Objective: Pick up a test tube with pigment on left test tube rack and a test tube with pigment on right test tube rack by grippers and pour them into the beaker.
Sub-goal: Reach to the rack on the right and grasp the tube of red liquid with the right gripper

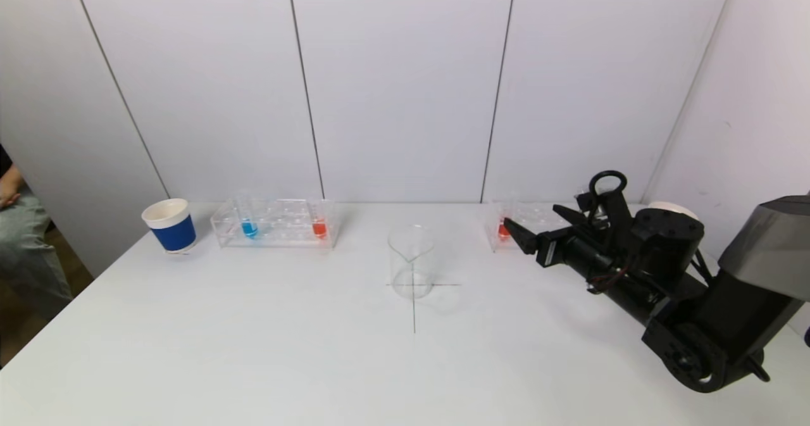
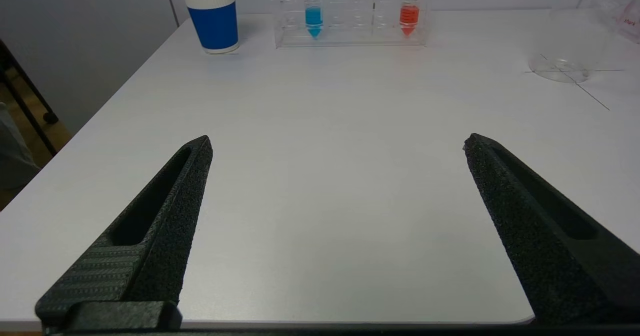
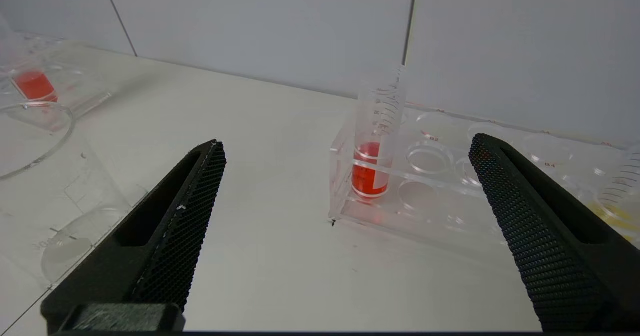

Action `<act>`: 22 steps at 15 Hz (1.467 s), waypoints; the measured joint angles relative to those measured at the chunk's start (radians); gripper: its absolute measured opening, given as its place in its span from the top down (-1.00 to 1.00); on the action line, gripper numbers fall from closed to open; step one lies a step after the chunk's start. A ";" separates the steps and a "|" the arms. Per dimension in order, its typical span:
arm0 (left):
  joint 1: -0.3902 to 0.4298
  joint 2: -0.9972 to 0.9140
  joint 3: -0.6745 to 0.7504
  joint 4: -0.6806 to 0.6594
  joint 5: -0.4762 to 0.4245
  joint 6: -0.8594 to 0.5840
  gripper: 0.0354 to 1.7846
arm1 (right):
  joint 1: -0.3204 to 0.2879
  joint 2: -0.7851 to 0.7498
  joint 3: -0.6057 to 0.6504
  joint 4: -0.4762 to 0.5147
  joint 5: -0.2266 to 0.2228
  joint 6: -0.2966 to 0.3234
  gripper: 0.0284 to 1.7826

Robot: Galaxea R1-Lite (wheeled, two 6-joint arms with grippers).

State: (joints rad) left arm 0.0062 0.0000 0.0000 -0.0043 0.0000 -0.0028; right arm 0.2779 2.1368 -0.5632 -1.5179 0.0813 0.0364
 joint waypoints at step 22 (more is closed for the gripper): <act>0.000 0.000 0.000 0.000 0.000 0.000 -0.98 | -0.009 0.298 -0.387 0.050 -0.110 0.020 -0.99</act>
State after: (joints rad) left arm 0.0062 0.0000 0.0000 -0.0043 0.0000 -0.0023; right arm 0.2694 2.4347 -0.9504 -1.4681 -0.0291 0.0562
